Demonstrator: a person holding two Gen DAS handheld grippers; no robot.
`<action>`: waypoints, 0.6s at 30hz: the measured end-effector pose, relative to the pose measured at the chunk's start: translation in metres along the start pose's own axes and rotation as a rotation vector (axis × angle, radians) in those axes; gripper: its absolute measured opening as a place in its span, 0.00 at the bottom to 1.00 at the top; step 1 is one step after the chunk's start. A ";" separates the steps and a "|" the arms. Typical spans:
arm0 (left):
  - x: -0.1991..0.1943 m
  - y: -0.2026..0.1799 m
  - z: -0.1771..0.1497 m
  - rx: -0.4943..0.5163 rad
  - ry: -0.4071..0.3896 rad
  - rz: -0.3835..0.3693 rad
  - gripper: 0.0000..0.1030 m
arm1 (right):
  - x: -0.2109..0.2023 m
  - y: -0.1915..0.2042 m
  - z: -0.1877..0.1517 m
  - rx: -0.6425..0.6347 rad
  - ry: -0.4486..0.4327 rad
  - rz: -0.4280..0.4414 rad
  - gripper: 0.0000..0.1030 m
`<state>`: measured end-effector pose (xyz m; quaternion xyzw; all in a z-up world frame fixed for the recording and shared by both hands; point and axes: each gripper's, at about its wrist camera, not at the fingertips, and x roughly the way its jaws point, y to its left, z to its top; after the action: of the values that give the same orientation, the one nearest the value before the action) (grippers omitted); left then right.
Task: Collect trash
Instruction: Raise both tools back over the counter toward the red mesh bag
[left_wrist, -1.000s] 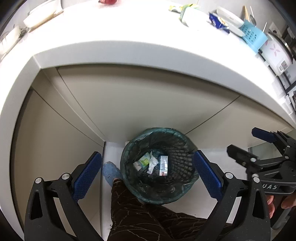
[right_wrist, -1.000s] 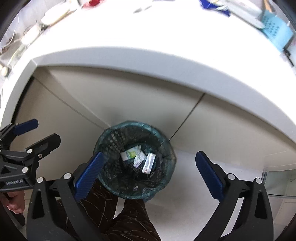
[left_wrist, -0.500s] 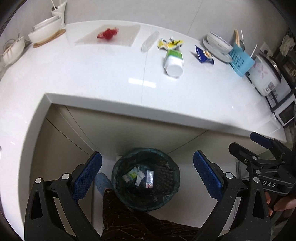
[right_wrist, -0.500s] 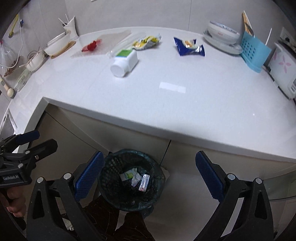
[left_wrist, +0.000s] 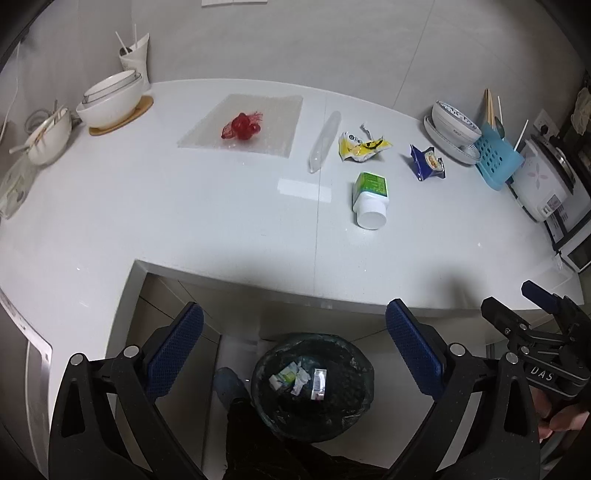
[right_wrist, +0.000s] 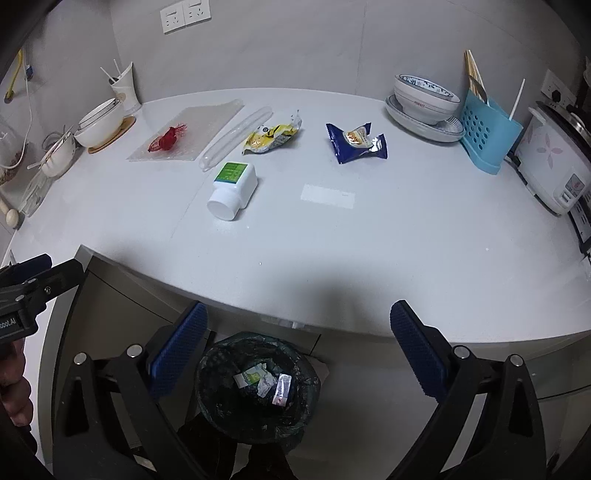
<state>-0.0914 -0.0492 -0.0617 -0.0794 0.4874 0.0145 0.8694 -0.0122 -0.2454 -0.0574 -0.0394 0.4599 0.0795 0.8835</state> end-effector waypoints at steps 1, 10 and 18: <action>0.000 0.000 0.003 0.003 -0.001 -0.006 0.94 | 0.000 0.000 0.003 0.004 -0.002 -0.001 0.92; 0.002 0.012 0.040 0.016 -0.010 -0.007 0.94 | 0.003 0.007 0.043 0.035 -0.018 -0.023 0.92; 0.014 0.027 0.071 0.022 0.000 0.001 0.94 | 0.014 0.016 0.078 0.049 -0.026 -0.036 0.92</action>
<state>-0.0271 -0.0130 -0.0406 -0.0695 0.4876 0.0096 0.8702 0.0560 -0.2171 -0.0241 -0.0252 0.4492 0.0527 0.8915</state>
